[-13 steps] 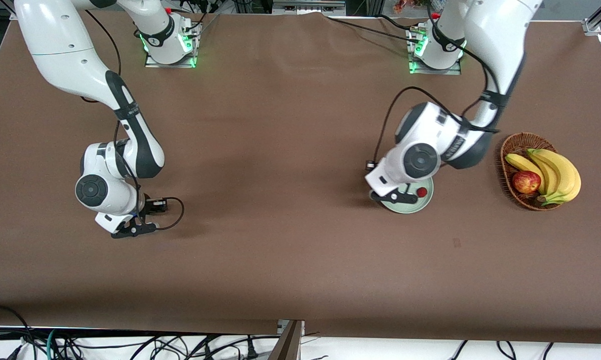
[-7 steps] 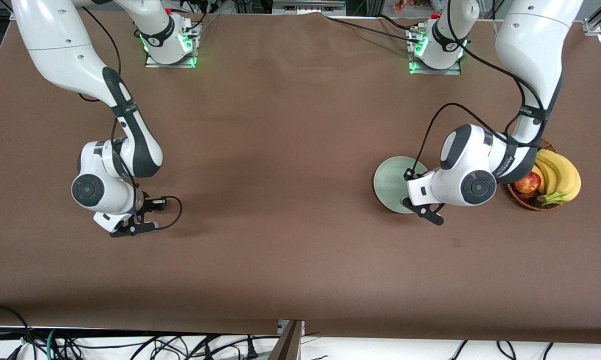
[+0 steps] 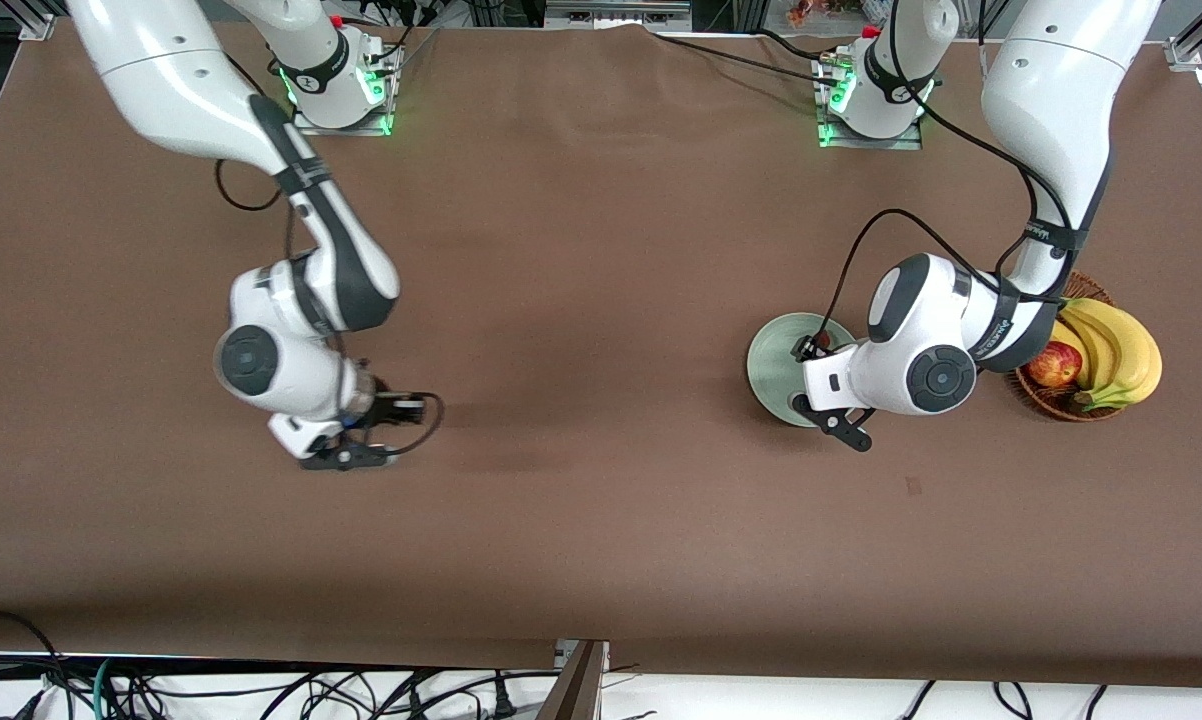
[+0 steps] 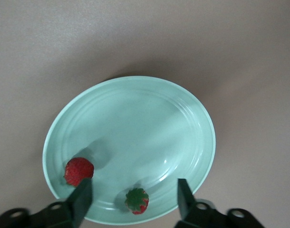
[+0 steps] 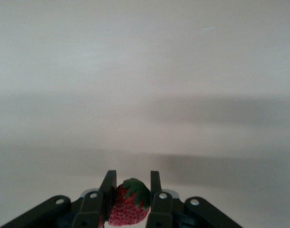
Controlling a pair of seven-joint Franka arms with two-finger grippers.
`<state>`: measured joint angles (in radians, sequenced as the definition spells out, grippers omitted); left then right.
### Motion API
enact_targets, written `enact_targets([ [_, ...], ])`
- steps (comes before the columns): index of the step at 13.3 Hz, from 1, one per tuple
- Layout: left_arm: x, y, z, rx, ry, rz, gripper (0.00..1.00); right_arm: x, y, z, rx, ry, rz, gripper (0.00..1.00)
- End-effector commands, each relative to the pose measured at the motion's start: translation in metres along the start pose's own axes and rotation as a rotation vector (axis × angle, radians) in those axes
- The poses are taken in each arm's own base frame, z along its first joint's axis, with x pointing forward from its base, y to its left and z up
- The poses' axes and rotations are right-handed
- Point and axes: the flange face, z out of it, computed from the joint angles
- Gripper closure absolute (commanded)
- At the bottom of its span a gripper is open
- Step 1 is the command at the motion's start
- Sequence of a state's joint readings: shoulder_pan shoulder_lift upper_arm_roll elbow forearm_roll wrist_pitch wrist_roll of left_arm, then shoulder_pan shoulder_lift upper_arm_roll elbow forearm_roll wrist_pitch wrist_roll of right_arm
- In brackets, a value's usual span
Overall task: Collect all strawberries into plate
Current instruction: 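Place the strawberry on the plate while the right gripper carries the last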
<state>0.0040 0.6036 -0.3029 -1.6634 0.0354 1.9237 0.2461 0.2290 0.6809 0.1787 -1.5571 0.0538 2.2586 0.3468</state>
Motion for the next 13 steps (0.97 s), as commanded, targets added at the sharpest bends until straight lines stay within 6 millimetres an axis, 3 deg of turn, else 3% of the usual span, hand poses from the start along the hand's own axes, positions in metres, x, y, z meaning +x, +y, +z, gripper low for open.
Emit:
enact_targets([
  [1, -0.019, -0.005, -0.035, -0.008, -0.008, -0.015, 0.0, -0.004, -0.095, 0.001, 0.071, 0.051, 0.125, 0.95],
  [3, -0.032, -0.013, -0.06, -0.067, 0.01, -0.061, 0.0, -0.037, -0.173, 0.02, 0.104, 0.058, 0.135, 0.95],
  [6, -0.041, -0.025, -0.1, -0.107, 0.007, -0.088, 0.0, -0.08, -0.248, 0.05, 0.223, 0.136, 0.242, 0.95],
  [8, -0.046, -0.027, -0.127, -0.109, 0.0, -0.114, 0.0, -0.098, -0.268, 0.057, 0.24, 0.131, 0.264, 0.94],
  [11, -0.05, -0.022, -0.148, -0.112, -0.022, -0.22, 0.0, -0.125, -0.294, 0.077, 0.276, 0.138, 0.29, 0.93],
  [12, -0.051, -0.018, -0.15, -0.112, -0.029, -0.257, 0.0, -0.13, -0.298, 0.081, 0.277, 0.139, 0.29, 0.83],
  [13, -0.049, -0.013, -0.149, -0.109, -0.035, -0.302, 0.0, -0.129, -0.297, 0.081, 0.275, 0.142, 0.286, 0.55],
])
